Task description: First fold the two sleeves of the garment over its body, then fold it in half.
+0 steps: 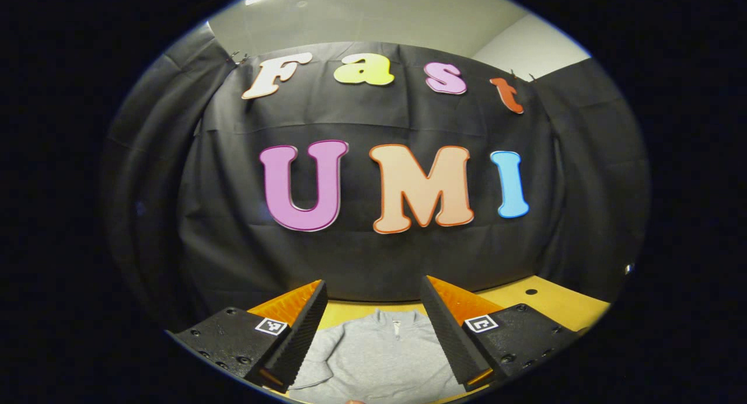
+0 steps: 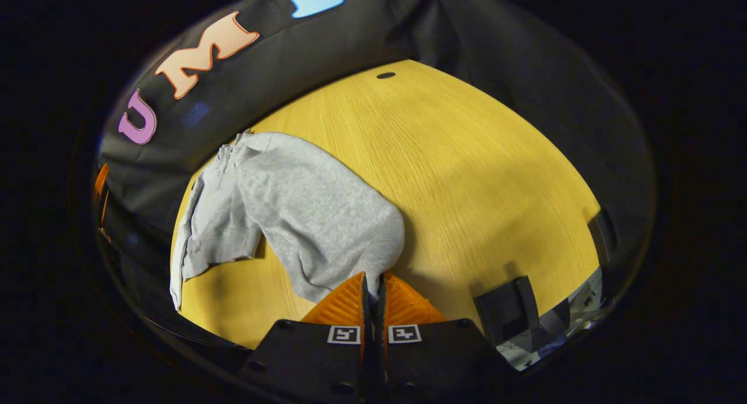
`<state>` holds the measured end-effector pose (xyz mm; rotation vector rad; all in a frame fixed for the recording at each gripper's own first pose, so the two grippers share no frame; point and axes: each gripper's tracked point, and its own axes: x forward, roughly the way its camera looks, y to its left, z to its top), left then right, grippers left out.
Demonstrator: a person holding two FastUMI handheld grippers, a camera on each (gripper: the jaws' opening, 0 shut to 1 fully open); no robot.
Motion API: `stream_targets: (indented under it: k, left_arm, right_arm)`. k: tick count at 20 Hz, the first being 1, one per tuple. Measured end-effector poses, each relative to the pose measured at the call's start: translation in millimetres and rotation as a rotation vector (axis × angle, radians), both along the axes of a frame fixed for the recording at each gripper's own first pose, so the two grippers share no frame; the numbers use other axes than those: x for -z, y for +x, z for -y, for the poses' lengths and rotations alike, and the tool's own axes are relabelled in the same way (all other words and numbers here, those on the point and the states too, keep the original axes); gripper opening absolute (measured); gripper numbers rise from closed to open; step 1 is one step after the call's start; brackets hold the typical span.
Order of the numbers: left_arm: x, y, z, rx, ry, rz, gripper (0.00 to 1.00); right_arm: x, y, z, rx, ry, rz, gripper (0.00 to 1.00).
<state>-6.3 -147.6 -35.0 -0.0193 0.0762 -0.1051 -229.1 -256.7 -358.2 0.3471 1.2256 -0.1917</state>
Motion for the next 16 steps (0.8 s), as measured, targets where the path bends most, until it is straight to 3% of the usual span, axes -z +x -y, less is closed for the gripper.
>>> stream_targets:
  k: [3,6,7,11,16]
  left_arm:
    - [4,-3,-23,-0.019,-0.005,-0.021,0.98]
    - [2,-3,-53,-0.044,0.025,-0.018,0.91]
    - [1,-5,-63,-0.052,0.03,-0.013,0.97]
    - [2,-7,-100,-0.092,0.054,-0.015,0.94]
    - [-2,-12,-147,-0.155,0.076,-0.003,0.97]
  right_arm:
    - [-17,37,-21,0.002,0.029,0.062,0.03]
    - [-26,74,-47,-0.007,0.047,0.117,0.03]
    - [-30,85,-57,-0.007,0.064,0.13,0.03]
    - [-45,130,-103,0.016,0.17,0.185,0.03]
    - [-56,172,-148,-0.01,0.22,0.224,0.03]
